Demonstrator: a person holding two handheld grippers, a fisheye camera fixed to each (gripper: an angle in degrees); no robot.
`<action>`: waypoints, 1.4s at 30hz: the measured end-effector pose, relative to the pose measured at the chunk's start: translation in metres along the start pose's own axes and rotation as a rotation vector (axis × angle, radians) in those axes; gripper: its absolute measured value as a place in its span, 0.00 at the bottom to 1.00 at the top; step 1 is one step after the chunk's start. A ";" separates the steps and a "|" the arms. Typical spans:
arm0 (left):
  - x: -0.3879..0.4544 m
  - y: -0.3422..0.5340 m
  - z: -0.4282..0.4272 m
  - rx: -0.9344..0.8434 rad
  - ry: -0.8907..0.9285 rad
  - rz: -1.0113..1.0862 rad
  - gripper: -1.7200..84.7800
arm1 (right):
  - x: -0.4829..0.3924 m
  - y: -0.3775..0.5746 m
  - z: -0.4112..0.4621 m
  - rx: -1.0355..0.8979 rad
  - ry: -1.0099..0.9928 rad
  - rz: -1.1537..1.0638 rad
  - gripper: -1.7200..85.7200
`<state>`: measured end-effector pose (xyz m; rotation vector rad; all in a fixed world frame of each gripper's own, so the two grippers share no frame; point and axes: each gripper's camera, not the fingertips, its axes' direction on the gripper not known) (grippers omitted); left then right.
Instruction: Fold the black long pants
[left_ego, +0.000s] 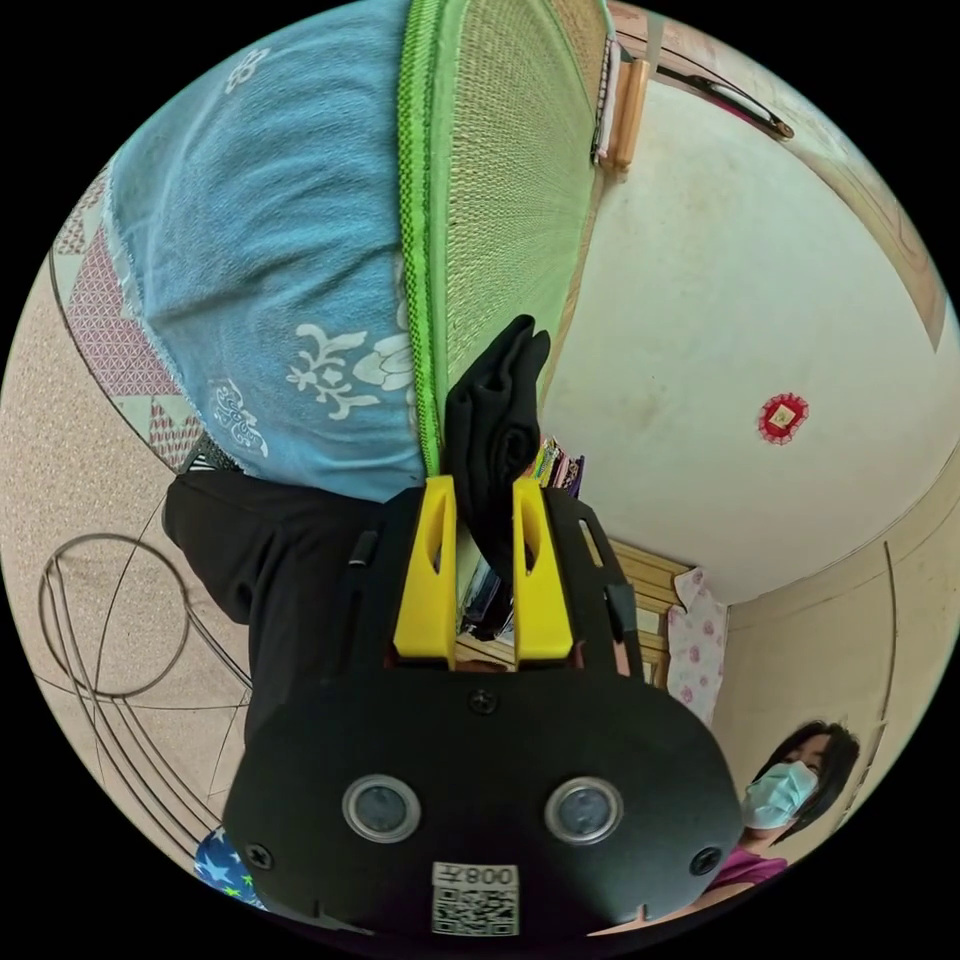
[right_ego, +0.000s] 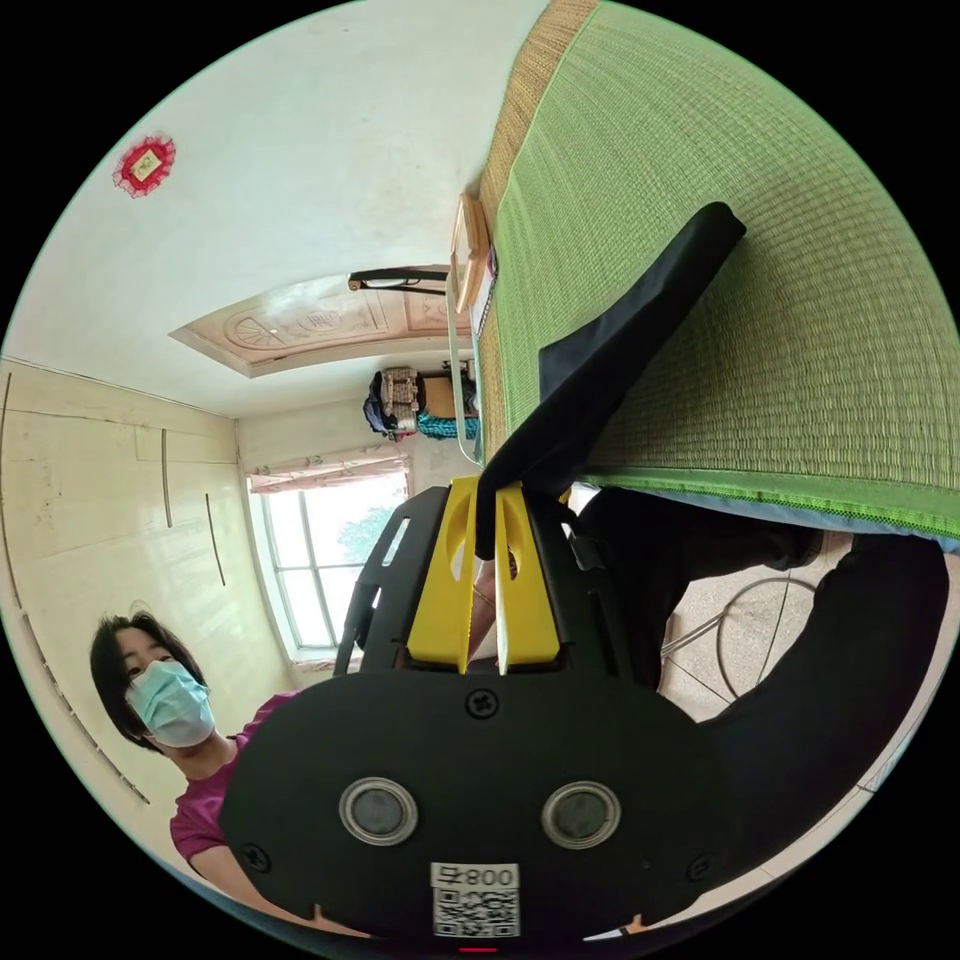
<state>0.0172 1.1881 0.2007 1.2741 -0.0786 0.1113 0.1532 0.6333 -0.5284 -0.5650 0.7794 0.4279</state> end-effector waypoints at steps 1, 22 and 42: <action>0.008 -0.001 0.004 0.001 -0.009 0.005 0.12 | 0.002 0.001 -0.002 0.002 0.001 0.000 0.04; 0.197 0.001 0.111 -0.094 0.075 0.133 0.10 | 0.141 0.094 -0.123 0.068 -0.068 -0.026 0.03; 0.482 0.009 0.366 -0.304 0.055 0.279 0.07 | 0.267 0.214 -0.303 0.307 -0.165 -0.166 0.03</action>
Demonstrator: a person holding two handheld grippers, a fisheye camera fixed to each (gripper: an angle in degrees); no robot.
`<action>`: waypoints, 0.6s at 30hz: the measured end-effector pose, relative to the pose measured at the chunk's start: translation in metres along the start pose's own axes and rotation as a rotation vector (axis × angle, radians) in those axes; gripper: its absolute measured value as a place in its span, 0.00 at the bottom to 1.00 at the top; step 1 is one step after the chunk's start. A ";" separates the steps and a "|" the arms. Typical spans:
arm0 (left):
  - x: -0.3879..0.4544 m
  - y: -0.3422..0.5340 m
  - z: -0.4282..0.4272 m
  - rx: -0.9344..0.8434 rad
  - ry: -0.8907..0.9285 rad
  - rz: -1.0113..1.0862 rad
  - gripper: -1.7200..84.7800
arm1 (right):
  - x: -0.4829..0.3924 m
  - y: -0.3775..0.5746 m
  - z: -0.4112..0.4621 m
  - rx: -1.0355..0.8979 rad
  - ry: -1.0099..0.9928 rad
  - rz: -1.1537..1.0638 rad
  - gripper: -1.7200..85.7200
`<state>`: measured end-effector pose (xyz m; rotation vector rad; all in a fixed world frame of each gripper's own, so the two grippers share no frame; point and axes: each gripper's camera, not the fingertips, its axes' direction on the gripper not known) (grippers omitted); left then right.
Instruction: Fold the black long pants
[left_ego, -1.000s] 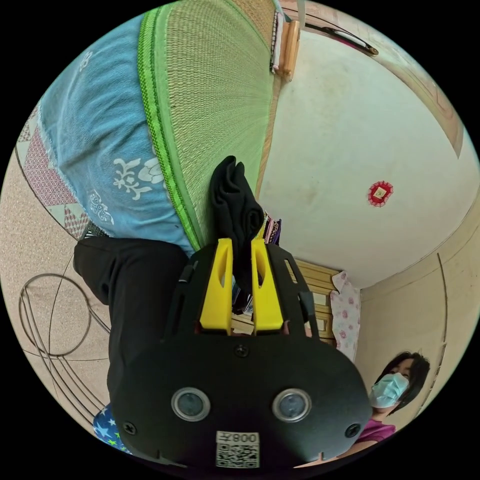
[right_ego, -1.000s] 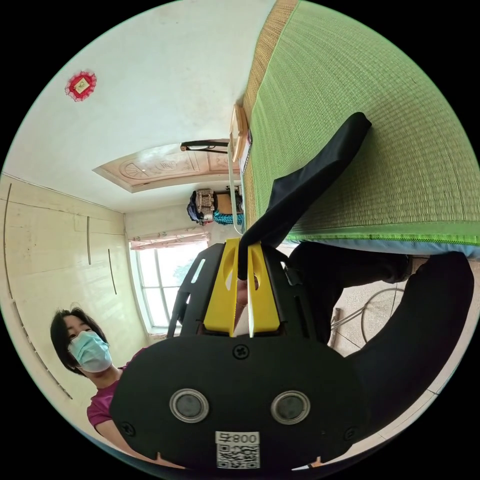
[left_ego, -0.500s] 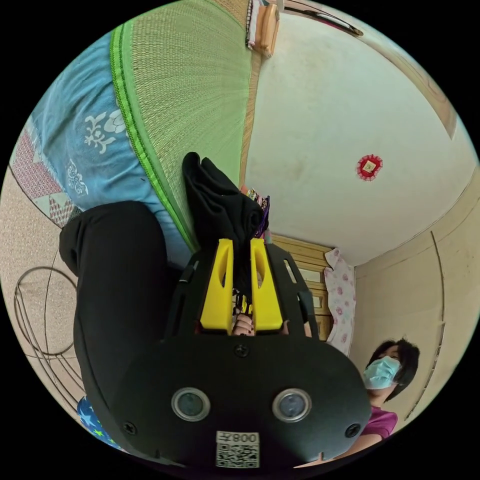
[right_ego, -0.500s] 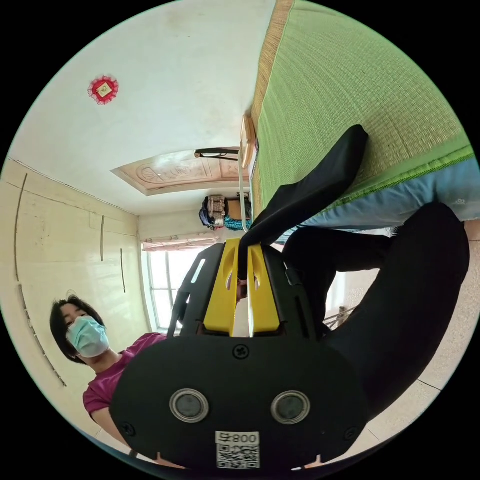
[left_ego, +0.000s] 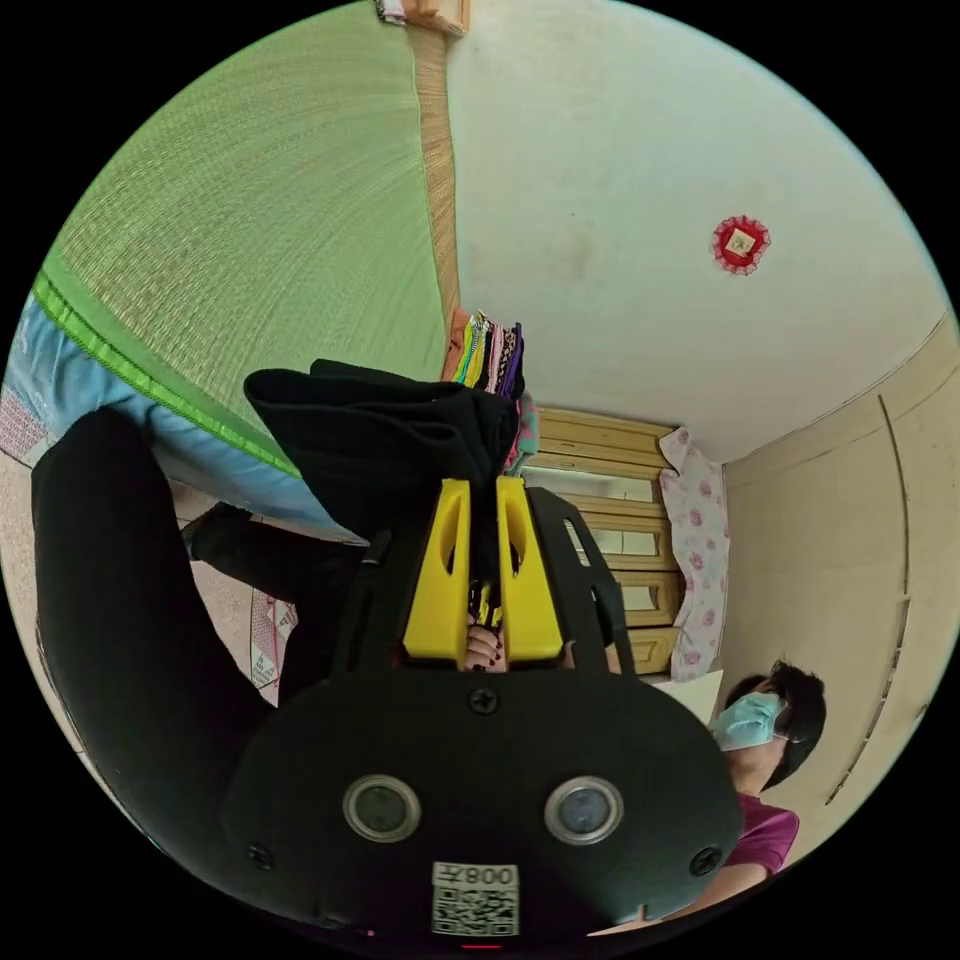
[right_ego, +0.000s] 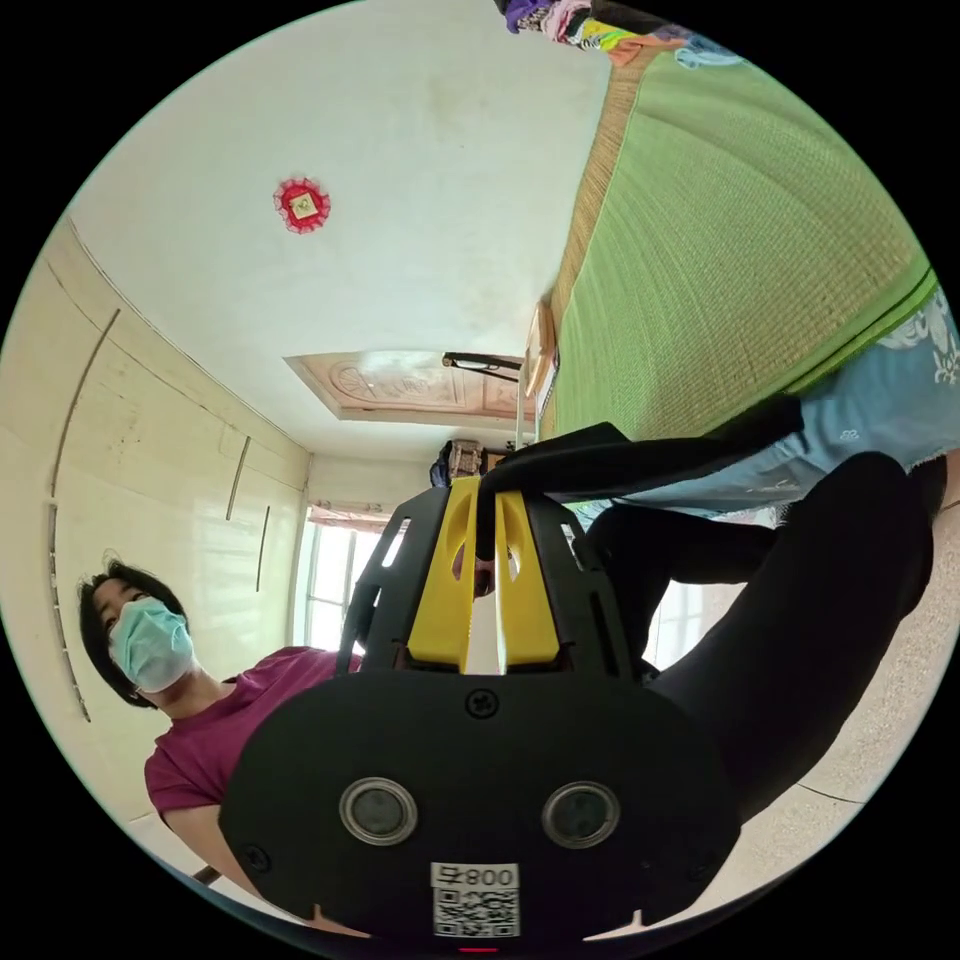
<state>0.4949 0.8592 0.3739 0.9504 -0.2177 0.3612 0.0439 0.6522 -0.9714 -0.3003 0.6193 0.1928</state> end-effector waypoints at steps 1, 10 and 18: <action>0.016 -0.014 0.024 -0.022 -0.008 0.003 0.07 | 0.002 -0.001 -0.008 0.011 0.001 -0.004 0.03; 0.186 -0.155 0.282 -0.248 0.017 0.145 0.07 | -0.016 -0.056 -0.163 0.216 0.042 -0.164 0.03; 0.393 -0.247 0.571 -0.469 0.129 0.463 0.07 | -0.119 -0.080 -0.324 0.485 0.316 -0.516 0.03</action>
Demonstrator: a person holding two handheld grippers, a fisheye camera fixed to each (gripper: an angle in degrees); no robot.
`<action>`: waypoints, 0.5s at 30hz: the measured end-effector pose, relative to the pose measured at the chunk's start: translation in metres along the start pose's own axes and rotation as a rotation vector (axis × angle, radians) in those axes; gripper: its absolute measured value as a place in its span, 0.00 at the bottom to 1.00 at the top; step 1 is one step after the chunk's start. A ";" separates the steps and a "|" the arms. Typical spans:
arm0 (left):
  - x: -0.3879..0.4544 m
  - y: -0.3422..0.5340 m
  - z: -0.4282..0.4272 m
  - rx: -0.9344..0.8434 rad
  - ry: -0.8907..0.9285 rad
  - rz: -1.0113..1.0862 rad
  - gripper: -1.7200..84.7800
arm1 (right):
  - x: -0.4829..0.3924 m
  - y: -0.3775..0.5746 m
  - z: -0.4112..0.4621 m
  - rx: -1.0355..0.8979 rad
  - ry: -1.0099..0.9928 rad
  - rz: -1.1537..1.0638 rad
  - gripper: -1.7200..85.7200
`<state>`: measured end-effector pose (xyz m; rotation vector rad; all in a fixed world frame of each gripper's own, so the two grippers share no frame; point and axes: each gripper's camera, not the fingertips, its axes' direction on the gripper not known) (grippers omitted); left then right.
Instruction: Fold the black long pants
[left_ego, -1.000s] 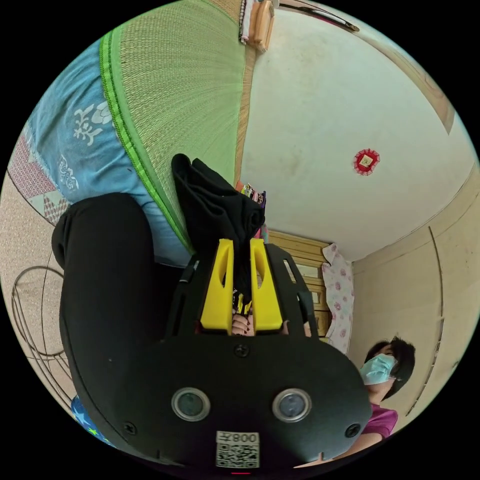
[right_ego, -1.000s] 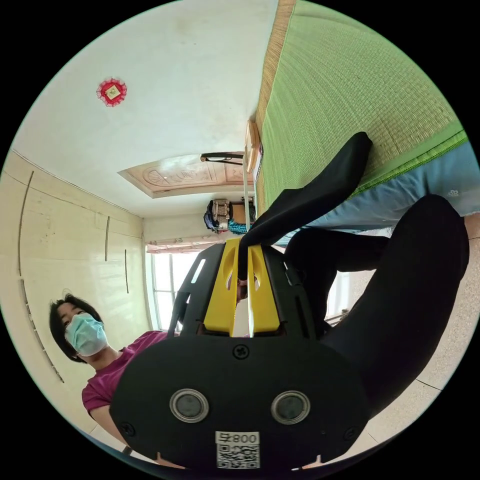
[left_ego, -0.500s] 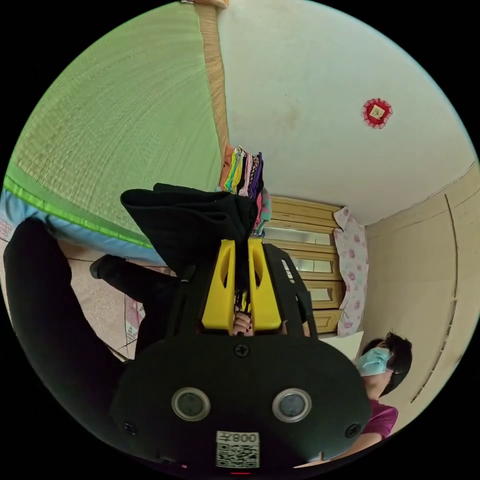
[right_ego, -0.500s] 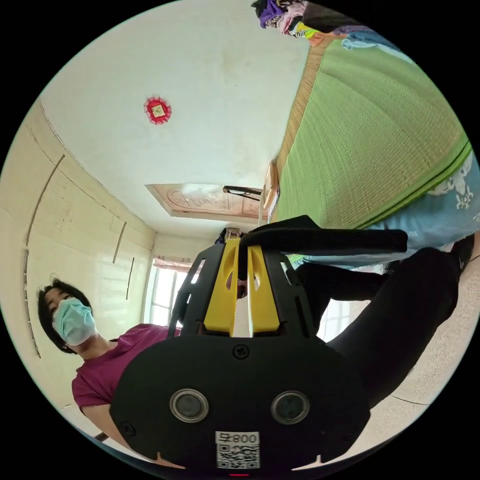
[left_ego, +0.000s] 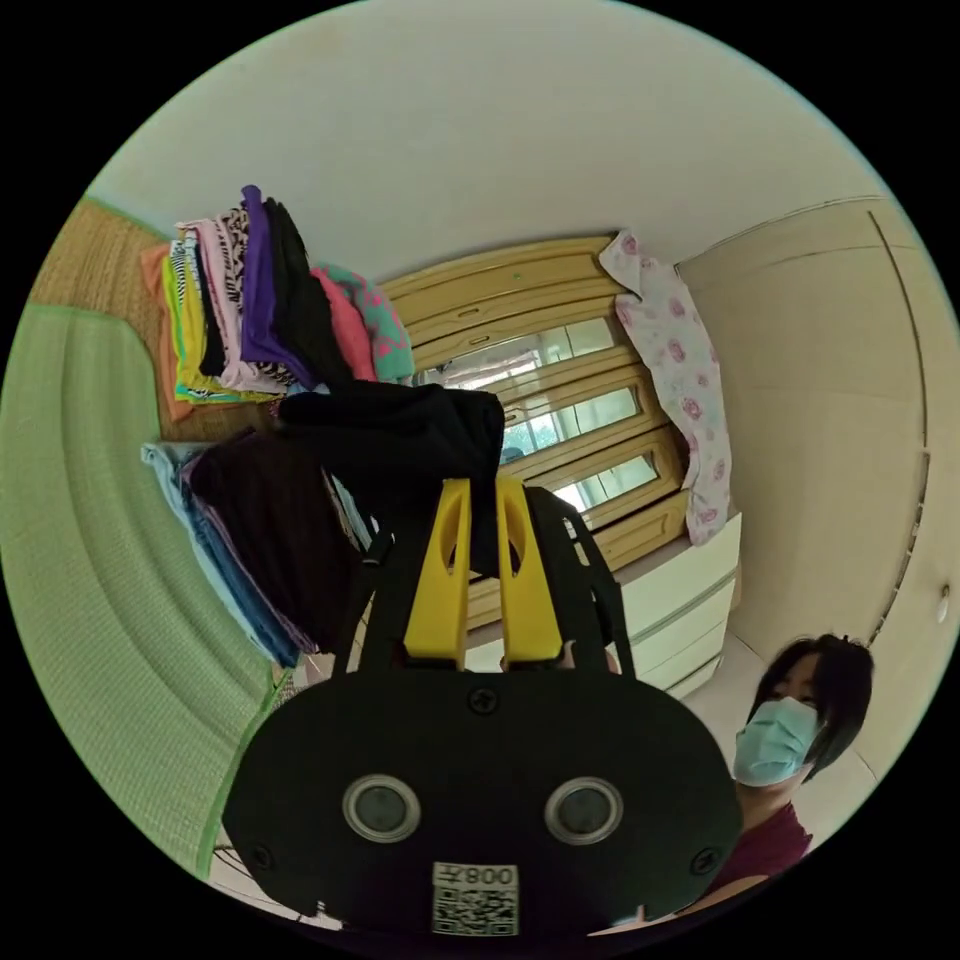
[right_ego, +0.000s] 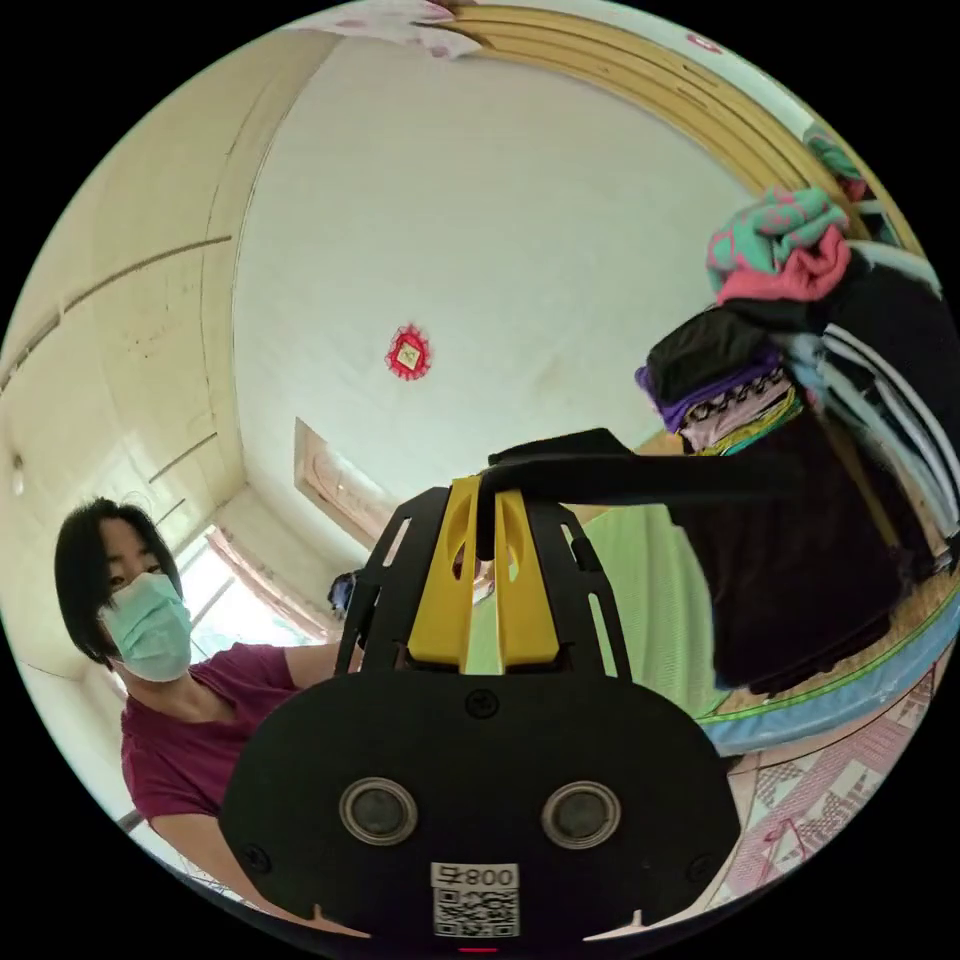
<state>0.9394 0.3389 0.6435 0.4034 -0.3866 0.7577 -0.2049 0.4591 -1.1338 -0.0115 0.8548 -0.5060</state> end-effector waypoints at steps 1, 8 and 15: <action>0.001 -0.030 0.029 -0.032 -0.004 0.014 0.07 | 0.004 0.000 -0.006 0.009 0.025 -0.006 0.03; -0.095 -0.142 0.163 -0.287 -0.293 -0.220 0.07 | 0.164 0.077 -0.008 -0.025 0.299 0.274 0.04; -0.109 -0.209 0.205 -0.309 -0.223 -0.237 0.06 | 0.250 0.141 -0.005 0.067 0.143 0.392 0.04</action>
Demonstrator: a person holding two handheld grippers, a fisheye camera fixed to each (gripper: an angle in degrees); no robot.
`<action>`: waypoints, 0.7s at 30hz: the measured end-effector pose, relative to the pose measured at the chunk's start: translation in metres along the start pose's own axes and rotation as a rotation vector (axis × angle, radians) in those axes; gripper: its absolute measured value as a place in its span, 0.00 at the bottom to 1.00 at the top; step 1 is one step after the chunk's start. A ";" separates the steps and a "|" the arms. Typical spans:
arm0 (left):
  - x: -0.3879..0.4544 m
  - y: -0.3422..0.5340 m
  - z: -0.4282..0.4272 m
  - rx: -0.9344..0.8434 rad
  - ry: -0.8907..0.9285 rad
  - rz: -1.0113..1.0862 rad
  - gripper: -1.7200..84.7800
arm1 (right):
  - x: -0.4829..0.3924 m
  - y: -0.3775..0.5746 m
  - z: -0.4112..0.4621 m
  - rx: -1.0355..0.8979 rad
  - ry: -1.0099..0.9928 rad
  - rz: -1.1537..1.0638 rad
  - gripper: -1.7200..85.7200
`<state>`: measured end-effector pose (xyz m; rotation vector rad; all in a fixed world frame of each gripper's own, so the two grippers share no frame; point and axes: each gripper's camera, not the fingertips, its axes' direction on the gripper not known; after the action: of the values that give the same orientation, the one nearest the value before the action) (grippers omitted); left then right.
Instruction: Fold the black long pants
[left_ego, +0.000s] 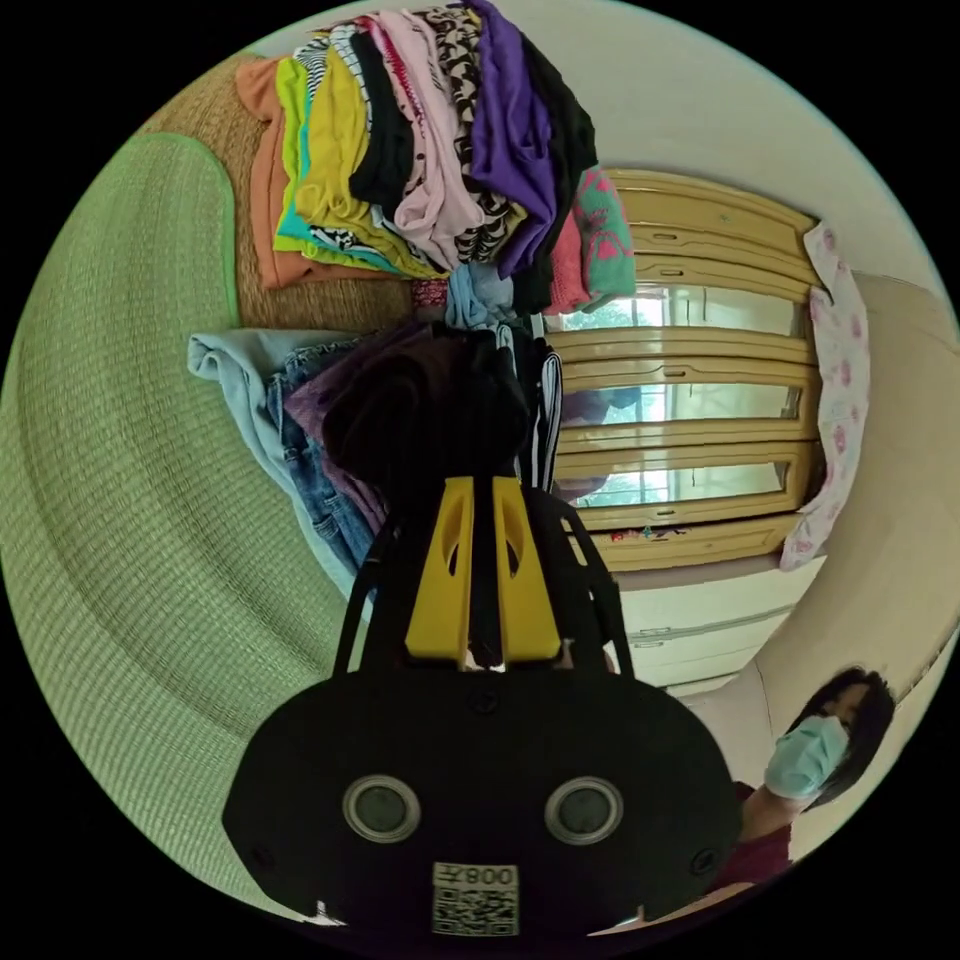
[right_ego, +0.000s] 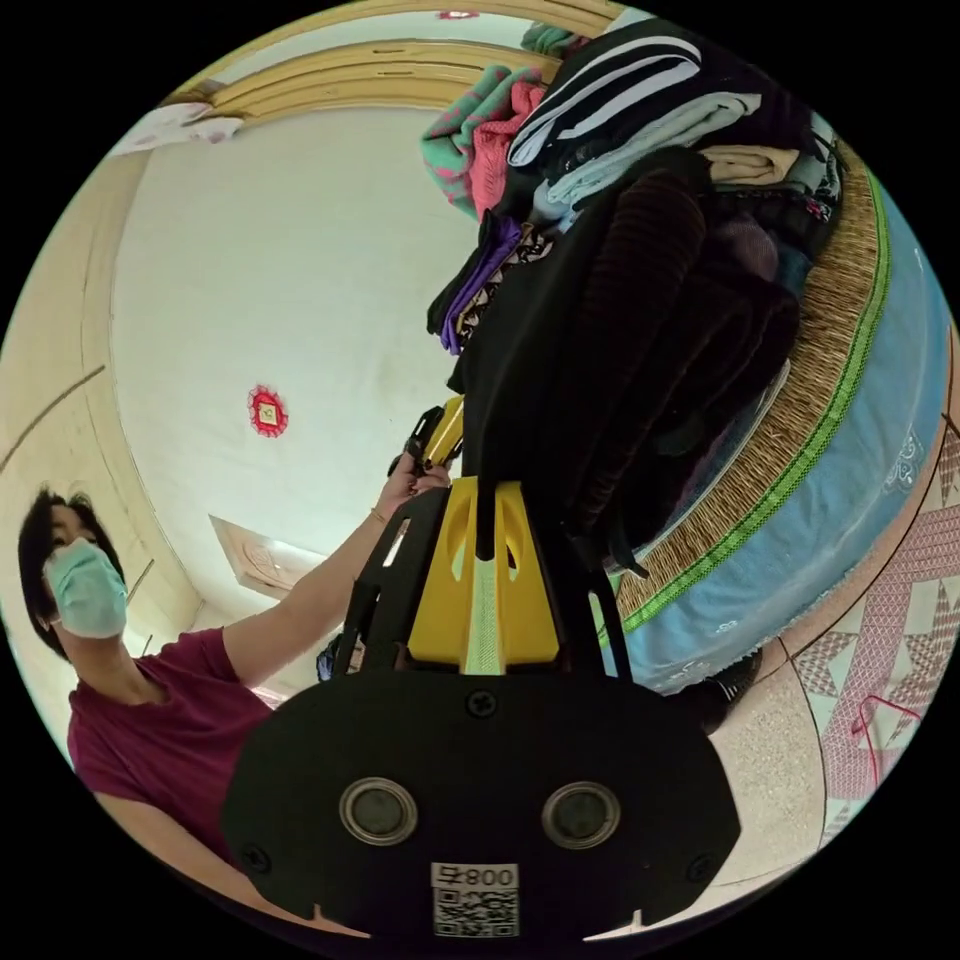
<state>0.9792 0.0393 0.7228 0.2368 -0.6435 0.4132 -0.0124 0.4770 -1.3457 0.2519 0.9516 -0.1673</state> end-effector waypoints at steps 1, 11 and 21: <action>0.013 -0.013 0.001 -0.014 -0.014 0.029 0.06 | 0.001 0.000 0.000 0.005 0.001 -0.004 0.04; 0.107 -0.063 -0.019 0.132 -0.016 0.125 0.04 | 0.001 0.028 -0.018 0.024 0.043 -0.025 0.03; 0.232 -0.131 0.030 0.095 -0.246 0.297 0.02 | -0.117 -0.070 0.051 0.010 0.416 -0.484 0.02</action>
<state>1.1888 -0.0185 0.8796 0.2861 -0.9067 0.7078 -0.0565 0.3993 -1.2312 0.0598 1.4164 -0.5804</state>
